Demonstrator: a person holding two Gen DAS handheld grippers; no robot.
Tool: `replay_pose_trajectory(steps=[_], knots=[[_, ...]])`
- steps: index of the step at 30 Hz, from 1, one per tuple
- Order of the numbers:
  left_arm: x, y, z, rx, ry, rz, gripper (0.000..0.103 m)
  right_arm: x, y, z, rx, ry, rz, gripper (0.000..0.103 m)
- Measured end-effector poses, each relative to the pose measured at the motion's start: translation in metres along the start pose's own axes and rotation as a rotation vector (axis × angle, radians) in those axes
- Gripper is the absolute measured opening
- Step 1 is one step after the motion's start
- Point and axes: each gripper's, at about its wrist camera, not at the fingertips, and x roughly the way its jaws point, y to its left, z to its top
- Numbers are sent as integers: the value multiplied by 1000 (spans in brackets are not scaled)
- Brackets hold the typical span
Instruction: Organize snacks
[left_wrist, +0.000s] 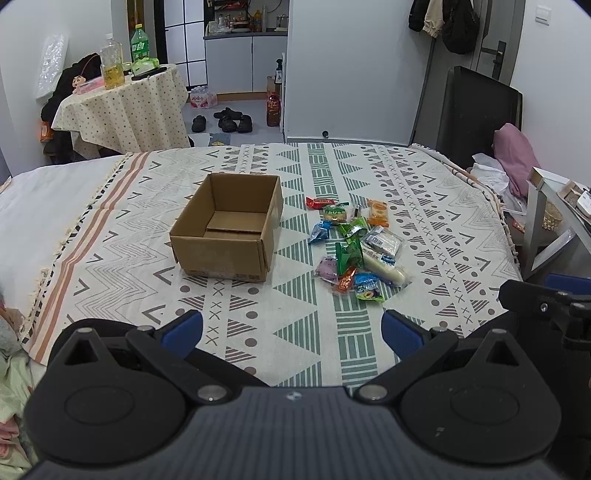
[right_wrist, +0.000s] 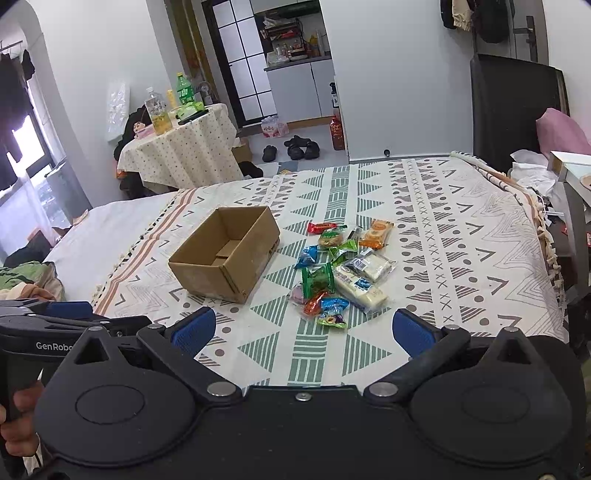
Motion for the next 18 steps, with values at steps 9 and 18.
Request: replay_pose_trajectory(steps=[9,18], knots=[[-4,-2,0,4,-2,-4,102,0,-2,-2,11,20,6,103],[-8,-4,-1,4,-2,-4,102,-3,-3,-1,13,13,4,103]])
